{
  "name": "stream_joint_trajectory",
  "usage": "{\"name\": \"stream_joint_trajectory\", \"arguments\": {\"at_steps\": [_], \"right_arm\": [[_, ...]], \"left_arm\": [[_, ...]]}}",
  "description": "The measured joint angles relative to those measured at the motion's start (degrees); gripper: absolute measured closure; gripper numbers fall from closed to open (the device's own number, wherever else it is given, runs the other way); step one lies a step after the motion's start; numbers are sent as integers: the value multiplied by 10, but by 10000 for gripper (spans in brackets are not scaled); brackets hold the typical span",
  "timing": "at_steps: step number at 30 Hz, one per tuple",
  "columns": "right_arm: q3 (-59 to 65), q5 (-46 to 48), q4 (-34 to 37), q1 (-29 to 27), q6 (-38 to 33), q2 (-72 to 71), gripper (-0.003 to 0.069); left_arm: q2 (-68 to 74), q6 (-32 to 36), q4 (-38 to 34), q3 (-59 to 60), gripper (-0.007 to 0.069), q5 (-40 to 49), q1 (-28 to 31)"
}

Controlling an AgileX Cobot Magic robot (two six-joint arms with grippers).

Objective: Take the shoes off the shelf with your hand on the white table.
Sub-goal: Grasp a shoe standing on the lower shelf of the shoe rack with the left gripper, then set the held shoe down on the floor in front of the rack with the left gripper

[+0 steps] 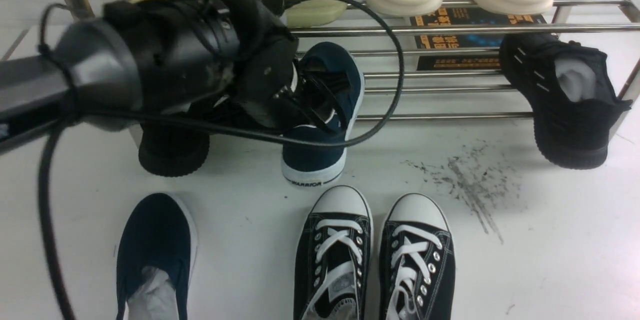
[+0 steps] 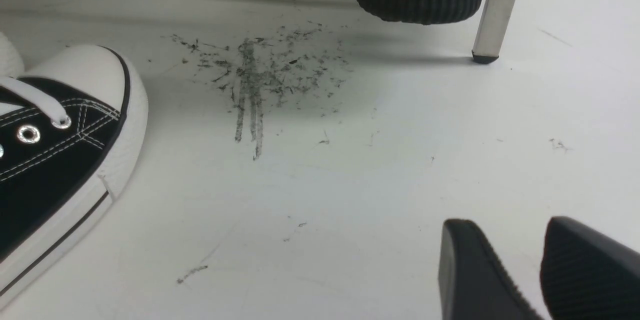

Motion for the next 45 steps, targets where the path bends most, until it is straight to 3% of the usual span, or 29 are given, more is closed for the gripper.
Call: {"name": "stream_joint_trajectory", "arguments": {"at_steps": [4,8,13,18,22,35,42,45], "right_arm": [[0,0,0,0,0,0,420],[0,0,0,0,0,0,420],[0,0,0,0,0,0,420],[0,0,0,0,0,0,420],[0,0,0,0,0,0,420],[0,0,0,0,0,0,420],[0,0,0,0,0,0,420],[0,0,0,0,0,0,420]], "left_arm": [[-58,61,-39,24,595,57,0],[-105,65,-53,84,595,60,0],[-192,8,-59,227,595,31,0],[-252,-73,-56,346,595,-73,0],[-254,-94,-54,412,595,-139,0],[-231,-106,-46,447,590,-170,0],[-230,-92,-38,447,484,-167,0],[-232,-68,-52,446,354,-166,0]]}}
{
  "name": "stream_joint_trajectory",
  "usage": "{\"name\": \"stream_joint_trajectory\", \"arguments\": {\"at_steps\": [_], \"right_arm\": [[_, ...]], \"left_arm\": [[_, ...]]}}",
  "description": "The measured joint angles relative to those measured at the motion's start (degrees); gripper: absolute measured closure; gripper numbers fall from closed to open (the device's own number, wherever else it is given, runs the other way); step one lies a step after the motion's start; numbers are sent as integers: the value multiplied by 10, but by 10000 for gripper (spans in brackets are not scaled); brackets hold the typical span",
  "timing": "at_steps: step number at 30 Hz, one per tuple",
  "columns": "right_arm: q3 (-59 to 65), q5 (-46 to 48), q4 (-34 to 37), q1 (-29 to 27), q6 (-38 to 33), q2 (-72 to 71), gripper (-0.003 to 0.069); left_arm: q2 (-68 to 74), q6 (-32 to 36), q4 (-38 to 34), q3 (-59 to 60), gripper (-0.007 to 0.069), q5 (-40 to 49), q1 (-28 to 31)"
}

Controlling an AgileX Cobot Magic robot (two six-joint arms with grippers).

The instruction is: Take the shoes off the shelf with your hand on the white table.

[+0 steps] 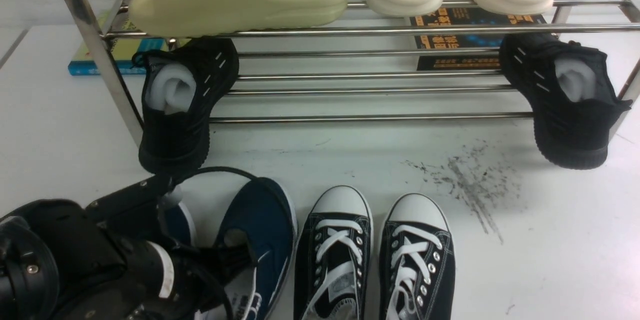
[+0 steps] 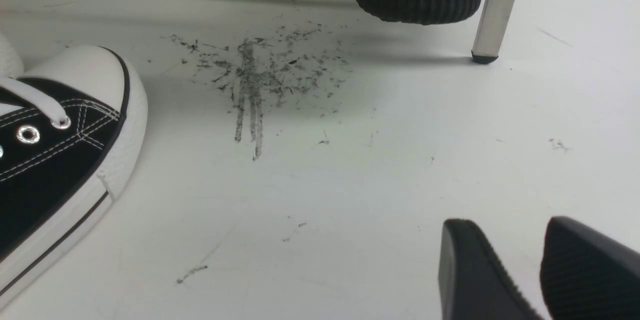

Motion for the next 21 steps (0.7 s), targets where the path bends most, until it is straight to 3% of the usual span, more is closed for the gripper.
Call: {"name": "stream_joint_trajectory", "arguments": {"at_steps": [5,10,13,14,16,17,21], "right_arm": [[0,0,0,0,0,0,420],[0,0,0,0,0,0,420],[0,0,0,0,0,0,420],[0,0,0,0,0,0,420],[0,0,0,0,0,0,420],[0,0,0,0,0,0,420],[0,0,0,0,0,0,420]], "left_arm": [[-26,28,-25,-16,208,22,0],[-72,45,-28,-58,169,100,0],[-112,94,-28,-95,195,157,0],[-139,141,-30,-119,239,201,0],[-155,170,-31,-132,269,224,0],[-183,225,-37,-152,333,263,0],[-248,326,-60,-169,480,375,0]]}}
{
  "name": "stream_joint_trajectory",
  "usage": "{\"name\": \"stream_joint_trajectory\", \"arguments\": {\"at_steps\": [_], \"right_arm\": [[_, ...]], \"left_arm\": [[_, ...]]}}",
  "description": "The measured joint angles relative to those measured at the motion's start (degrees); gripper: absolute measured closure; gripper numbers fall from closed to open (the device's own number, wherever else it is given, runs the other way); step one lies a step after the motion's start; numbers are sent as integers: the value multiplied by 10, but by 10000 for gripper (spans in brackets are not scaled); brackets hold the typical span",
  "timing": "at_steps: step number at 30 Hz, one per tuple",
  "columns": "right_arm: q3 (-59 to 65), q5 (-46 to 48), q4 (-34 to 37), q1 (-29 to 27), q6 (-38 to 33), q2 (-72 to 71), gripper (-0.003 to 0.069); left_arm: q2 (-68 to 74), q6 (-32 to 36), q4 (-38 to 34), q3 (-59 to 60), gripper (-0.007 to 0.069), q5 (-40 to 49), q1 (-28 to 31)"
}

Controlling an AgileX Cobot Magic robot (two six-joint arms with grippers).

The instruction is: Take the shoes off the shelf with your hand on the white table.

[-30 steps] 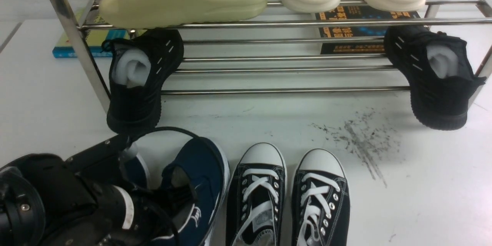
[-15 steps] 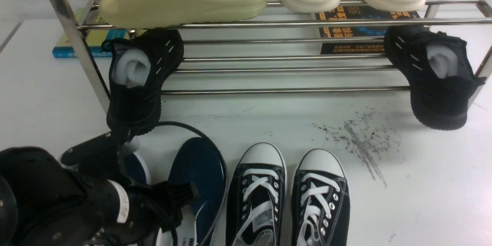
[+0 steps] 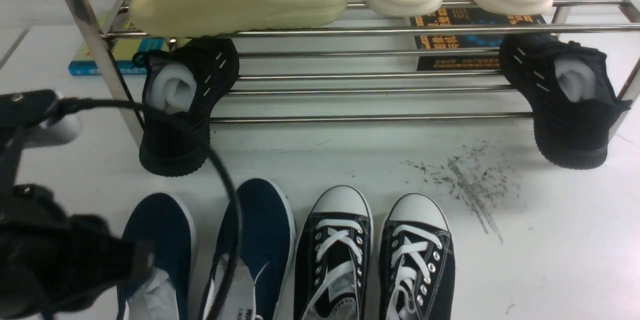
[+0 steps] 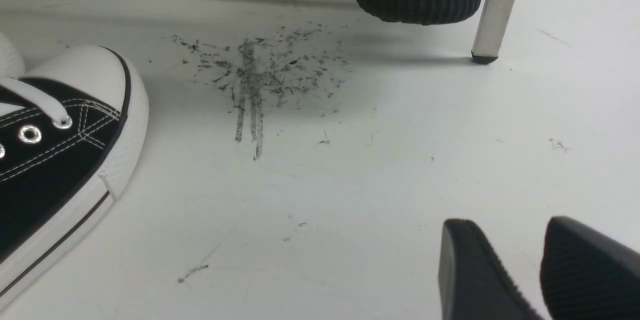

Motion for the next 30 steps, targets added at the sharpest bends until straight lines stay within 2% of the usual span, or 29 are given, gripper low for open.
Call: {"name": "stream_joint_trajectory", "arguments": {"at_steps": [4,8,10,11,12,13,17,21,30], "right_arm": [[0,0,0,0,0,0,420],[0,0,0,0,0,0,420],[0,0,0,0,0,0,420],[0,0,0,0,0,0,420],[0,0,0,0,0,0,420],[0,0,0,0,0,0,420],[0,0,0,0,0,0,420],[0,0,0,0,0,0,420],[0,0,0,0,0,0,420]], "left_arm": [[-88,62,-25,13,600,41,0],[-184,99,-50,56,624,-13,0],[-245,99,-52,97,624,-107,0],[-272,97,-51,120,624,-182,0],[-281,96,-51,128,624,-192,0],[-309,95,-51,155,624,-269,0],[-349,95,-50,203,624,-375,0],[-355,95,-50,228,624,-393,0],[-355,93,-23,238,620,-342,0]]}}
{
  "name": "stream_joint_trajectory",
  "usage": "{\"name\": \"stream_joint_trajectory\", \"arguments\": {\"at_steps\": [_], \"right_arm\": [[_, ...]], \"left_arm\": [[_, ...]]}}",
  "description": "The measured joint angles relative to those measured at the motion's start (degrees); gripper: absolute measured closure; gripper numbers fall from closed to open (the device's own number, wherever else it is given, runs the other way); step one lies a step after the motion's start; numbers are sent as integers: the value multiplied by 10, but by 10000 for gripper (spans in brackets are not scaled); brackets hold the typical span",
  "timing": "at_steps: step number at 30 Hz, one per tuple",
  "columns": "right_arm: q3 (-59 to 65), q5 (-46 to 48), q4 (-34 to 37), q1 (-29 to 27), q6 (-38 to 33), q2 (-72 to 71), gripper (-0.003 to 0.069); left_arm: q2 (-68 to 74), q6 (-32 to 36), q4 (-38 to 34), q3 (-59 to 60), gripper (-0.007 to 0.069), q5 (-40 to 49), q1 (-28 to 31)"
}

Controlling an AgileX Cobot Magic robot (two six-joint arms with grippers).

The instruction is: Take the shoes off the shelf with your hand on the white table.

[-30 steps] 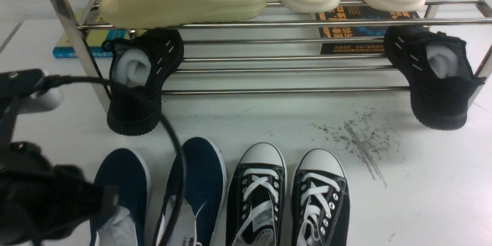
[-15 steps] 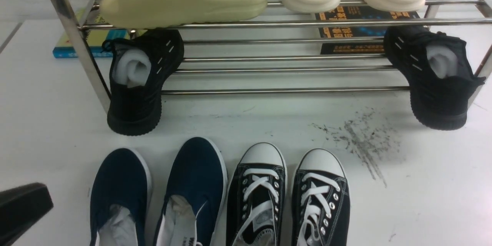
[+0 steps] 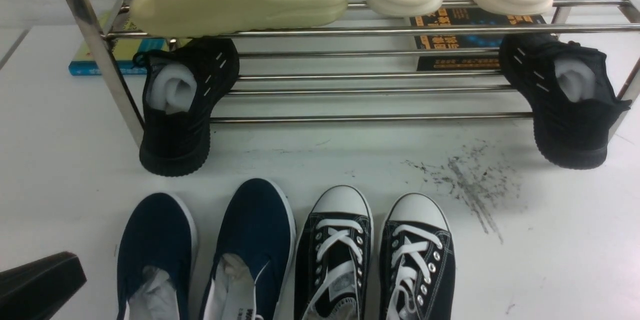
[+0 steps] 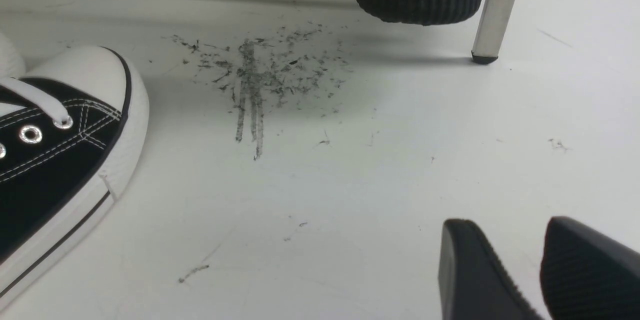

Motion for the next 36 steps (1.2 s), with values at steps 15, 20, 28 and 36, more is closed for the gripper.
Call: {"name": "stream_joint_trajectory", "arguments": {"at_steps": [15,20,28,36], "right_arm": [[0,0,0,0,0,0,420],[0,0,0,0,0,0,420],[0,0,0,0,0,0,420],[0,0,0,0,0,0,420]], "left_arm": [[-9,-10,10,152,607,-49,99],[-17,26,-14,200,607,-53,233],[-73,60,-35,253,603,-52,374],[-115,50,-35,274,592,-68,380]]}}
